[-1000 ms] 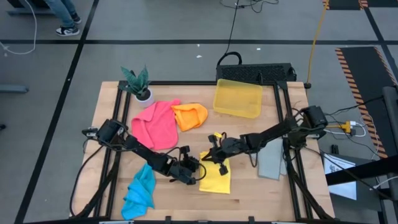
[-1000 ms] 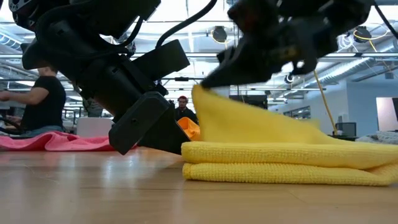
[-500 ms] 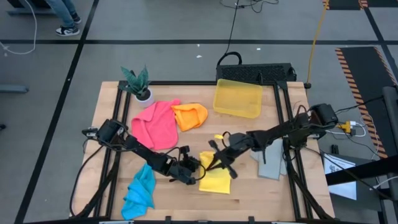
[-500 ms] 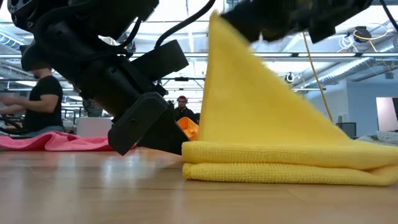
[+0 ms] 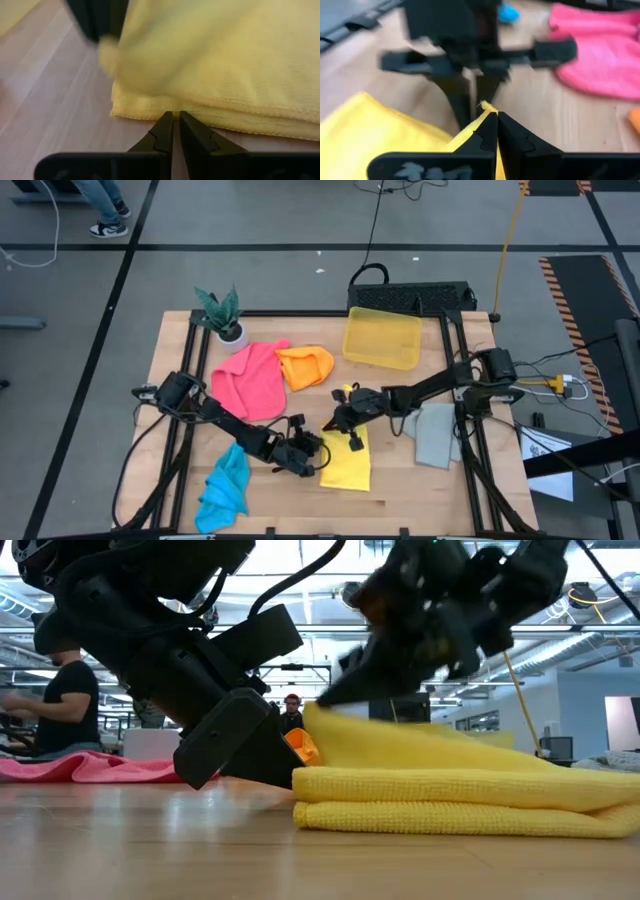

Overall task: Fold microfiber towels
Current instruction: Fold the yellow kitchen towel

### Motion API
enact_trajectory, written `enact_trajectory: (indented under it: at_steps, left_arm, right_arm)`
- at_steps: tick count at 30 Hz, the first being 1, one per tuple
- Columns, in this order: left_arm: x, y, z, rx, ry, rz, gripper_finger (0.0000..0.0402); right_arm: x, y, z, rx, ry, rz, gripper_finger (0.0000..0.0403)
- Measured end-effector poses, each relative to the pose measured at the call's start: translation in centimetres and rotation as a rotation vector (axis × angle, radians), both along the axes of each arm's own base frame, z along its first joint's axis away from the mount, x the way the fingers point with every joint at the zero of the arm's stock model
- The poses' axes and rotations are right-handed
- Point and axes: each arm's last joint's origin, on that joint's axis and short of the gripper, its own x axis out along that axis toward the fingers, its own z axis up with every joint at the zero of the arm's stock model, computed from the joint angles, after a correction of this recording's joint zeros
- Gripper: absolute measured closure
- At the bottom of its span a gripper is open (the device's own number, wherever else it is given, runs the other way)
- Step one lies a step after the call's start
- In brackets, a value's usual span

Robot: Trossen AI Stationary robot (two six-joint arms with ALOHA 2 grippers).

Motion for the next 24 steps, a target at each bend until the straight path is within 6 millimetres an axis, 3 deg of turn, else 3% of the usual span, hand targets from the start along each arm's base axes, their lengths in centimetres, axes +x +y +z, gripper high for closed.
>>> enact_trajectory:
  at_steps: [4,12,18,24]
  left_arm:
    - [-0.1,-0.2,0.0,0.011,0.003,-0.013,0.0366]
    - [-1.3,-2.6,1.4,0.168,-0.012,-0.078,0.0366]
    - [-0.9,-3.0,1.7,0.035,-0.036,-0.15,0.0366]
    - [0.0,-2.1,0.4,-0.027,-0.02,-0.179,0.0366]
  right_arm:
    - [0.1,-0.6,-0.5,0.0,0.014,-0.019,0.0403]
    - [0.1,-0.4,-0.4,-0.014,0.009,-0.021,0.0403]
    - [0.0,-0.1,-0.6,-0.089,0.013,-0.091,0.0403]
    - [-0.1,0.3,-0.7,-0.094,0.033,-0.078,0.0403]
